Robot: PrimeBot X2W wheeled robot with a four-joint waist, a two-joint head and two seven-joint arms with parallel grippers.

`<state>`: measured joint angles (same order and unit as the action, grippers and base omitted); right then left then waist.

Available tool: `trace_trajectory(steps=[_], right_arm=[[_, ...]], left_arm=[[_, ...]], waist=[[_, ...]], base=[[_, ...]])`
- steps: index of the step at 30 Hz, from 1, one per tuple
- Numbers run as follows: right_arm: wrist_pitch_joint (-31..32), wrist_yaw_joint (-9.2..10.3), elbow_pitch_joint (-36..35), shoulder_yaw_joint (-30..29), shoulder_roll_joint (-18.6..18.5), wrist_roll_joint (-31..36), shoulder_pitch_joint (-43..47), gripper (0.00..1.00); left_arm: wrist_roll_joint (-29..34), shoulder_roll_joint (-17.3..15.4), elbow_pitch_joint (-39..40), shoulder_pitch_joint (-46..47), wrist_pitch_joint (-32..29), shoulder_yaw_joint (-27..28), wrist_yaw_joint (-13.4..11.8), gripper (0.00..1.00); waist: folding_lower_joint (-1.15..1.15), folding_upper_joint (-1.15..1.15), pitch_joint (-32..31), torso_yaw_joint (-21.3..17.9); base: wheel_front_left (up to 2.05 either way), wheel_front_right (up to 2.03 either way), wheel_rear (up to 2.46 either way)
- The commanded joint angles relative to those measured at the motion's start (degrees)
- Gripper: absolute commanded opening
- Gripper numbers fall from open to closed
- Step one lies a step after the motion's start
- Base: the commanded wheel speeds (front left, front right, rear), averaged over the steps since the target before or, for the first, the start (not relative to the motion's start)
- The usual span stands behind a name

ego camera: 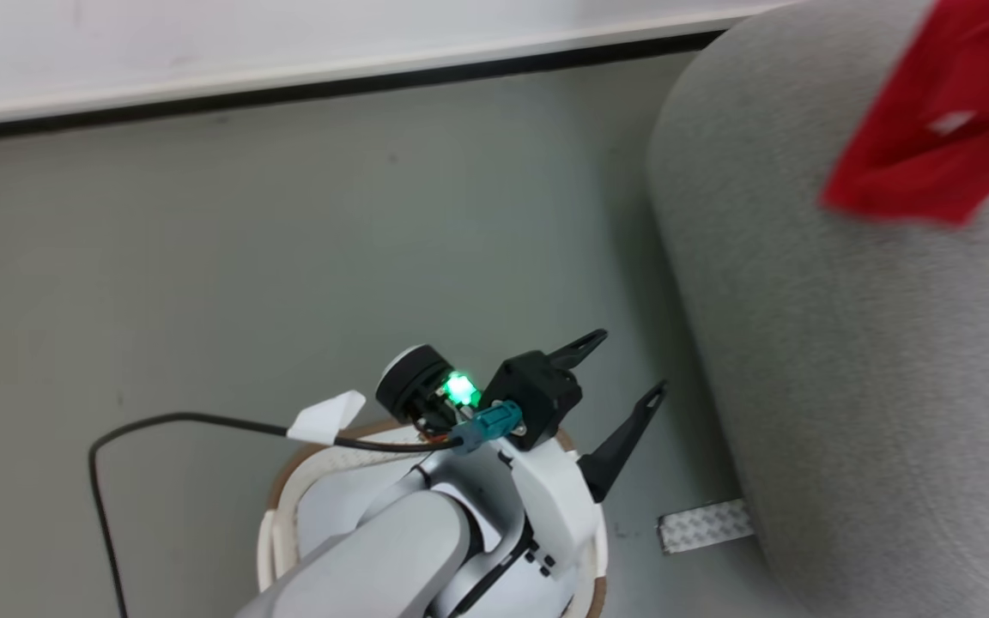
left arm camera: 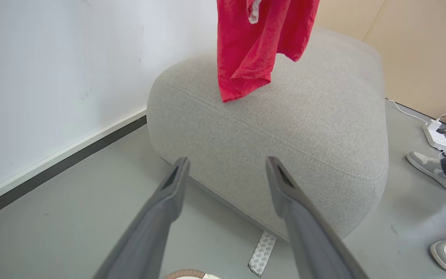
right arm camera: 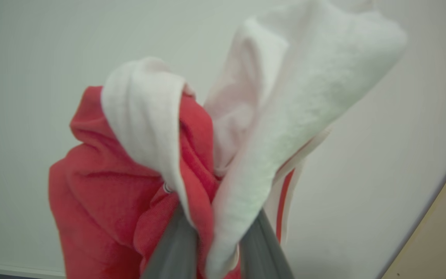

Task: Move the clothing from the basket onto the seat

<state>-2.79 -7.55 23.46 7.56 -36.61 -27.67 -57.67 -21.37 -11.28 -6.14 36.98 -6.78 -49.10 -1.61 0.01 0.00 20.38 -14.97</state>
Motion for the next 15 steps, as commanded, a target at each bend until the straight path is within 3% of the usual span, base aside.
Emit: trace_trajectory(steps=[1, 9, 15], right_arm=[[0.31, 0.13, 1.06, -0.57, -0.29, 0.58, -1.09, 0.0], [1.2, 0.13, 16.35, -11.26, -4.83, 8.99, -9.63, 0.0], [-5.33, 0.13, 32.63, -25.96, -1.45, 16.75, -4.78, 0.0]], left_arm=[[0.42, 0.13, -0.08, 0.67, 0.17, 0.0, 0.14, 1.0], [0.9, 0.74, 1.53, 2.8, -0.14, -0.63, 0.6, 1.0], [0.41, 0.39, 1.43, 1.73, 0.55, -1.16, 0.88, 1.0]], waist=[[-0.01, 0.0, 2.04, 2.07], [-0.01, 0.0, 8.87, 7.09], [-0.01, 0.0, 10.92, 9.45]], base=[[0.0, 0.0, 0.0], [0.0, 0.0, 0.0], [0.0, 0.0, 0.0]])
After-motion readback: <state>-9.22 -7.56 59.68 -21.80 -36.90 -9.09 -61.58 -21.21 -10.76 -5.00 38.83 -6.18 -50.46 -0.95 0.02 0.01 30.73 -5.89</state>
